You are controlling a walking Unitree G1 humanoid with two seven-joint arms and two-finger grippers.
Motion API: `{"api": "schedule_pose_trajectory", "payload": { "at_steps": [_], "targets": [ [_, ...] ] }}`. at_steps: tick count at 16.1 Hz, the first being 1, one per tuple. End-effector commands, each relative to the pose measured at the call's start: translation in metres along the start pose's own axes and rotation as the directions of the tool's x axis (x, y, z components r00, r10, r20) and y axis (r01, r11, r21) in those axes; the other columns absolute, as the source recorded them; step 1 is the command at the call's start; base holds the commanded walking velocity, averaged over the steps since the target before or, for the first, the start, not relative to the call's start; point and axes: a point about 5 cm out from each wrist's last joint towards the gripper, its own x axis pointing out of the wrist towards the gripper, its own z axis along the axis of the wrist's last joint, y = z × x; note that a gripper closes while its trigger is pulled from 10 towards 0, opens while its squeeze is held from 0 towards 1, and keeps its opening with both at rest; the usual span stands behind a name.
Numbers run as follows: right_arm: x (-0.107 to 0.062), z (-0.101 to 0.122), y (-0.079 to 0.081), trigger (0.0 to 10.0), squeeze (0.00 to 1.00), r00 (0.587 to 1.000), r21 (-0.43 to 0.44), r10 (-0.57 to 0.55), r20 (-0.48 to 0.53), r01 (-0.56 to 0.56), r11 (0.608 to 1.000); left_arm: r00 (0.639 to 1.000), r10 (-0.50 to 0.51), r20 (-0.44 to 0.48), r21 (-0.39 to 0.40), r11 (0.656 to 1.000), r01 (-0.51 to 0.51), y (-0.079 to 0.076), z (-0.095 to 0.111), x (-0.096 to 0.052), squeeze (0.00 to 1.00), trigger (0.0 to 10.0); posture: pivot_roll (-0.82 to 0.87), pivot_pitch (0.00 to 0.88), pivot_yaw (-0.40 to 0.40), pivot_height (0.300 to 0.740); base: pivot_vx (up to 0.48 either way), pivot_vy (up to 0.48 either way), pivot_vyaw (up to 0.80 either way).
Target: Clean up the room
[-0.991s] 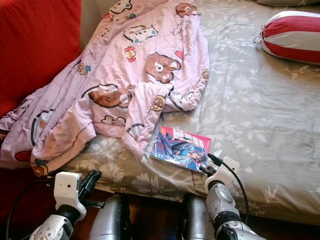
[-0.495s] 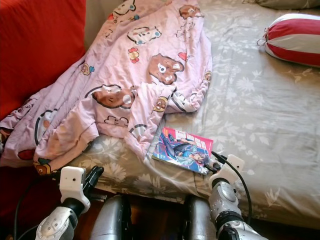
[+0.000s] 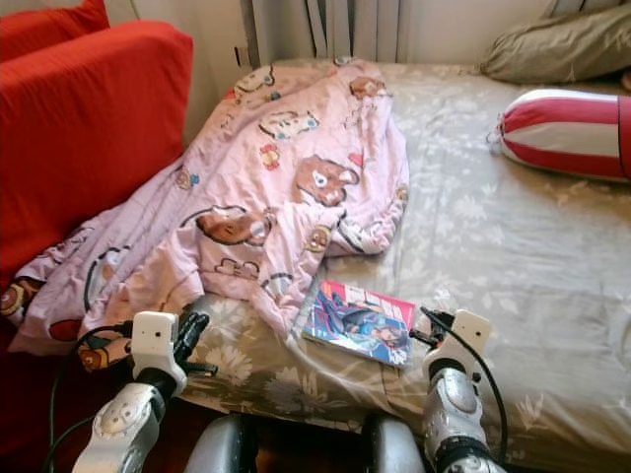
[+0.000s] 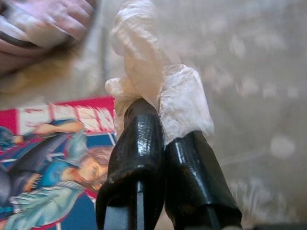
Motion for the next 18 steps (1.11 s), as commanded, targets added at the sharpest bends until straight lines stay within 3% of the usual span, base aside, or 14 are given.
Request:
{"api": "schedule_pose_trajectory", "payload": {
  "at_steps": [1,2,3,4,6,10,14,18],
  "targets": [
    [-0.006,-0.001,0.004,0.0,0.00,0.997,-0.062,0.061,0.044,-0.058,0.996,0.999,0.050,-0.014,-0.009,0.999,-0.051,0.010,-0.008,0.001,0.00,10.0,0.07,0.000,0.033,0.595,0.000,0.000,0.00],
    [-0.009,-0.003,0.007,4.2,0.00,0.994,-0.086,0.100,0.048,-0.095,0.992,0.998,0.067,-0.018,-0.028,0.997,-0.068,0.013,-0.011,0.002,0.00,10.0,0.07,0.000,0.033,0.595,0.000,0.000,0.00],
    [-0.009,-0.004,0.009,4.2,0.00,0.992,-0.102,0.116,0.047,-0.111,0.989,0.997,0.073,-0.021,-0.036,0.997,-0.074,0.015,-0.012,0.003,0.00,10.0,0.06,0.000,0.034,0.595,0.000,0.000,0.00],
    [-0.010,-0.005,0.009,10.0,0.00,0.992,-0.105,0.122,0.042,-0.117,0.988,0.996,0.083,-0.027,-0.047,0.995,-0.084,0.017,-0.015,0.004,0.00,10.0,0.06,0.000,0.035,0.595,0.000,0.000,0.00],
    [-0.009,-0.003,0.010,10.0,0.00,0.989,-0.087,0.135,0.055,-0.130,0.988,0.994,0.097,-0.041,-0.061,0.993,-0.099,0.021,-0.020,0.007,0.00,10.0,0.06,0.000,0.038,0.595,0.000,0.000,0.00],
    [-0.003,0.003,0.020,10.0,0.00,0.984,-0.134,0.173,0.036,-0.166,0.977,0.988,0.136,-0.070,-0.100,0.985,-0.143,0.030,-0.031,0.013,0.00,10.0,0.05,0.000,0.037,0.630,0.000,0.000,0.00],
    [-0.010,-0.026,0.009,10.0,0.00,0.983,-0.166,0.134,-0.122,-0.154,0.974,0.970,0.191,-0.153,-0.106,0.972,-0.208,0.043,-0.051,0.010,0.00,10.0,0.06,0.000,0.024,0.680,0.000,0.000,0.00],
    [-0.017,-0.044,-0.002,10.0,0.00,0.972,-0.212,0.082,-0.219,-0.129,0.969,0.942,0.199,-0.272,-0.118,0.964,-0.238,0.046,-0.074,0.004,0.00,10.0,0.06,0.000,0.032,0.730,0.000,0.000,0.00]
  ]
}}
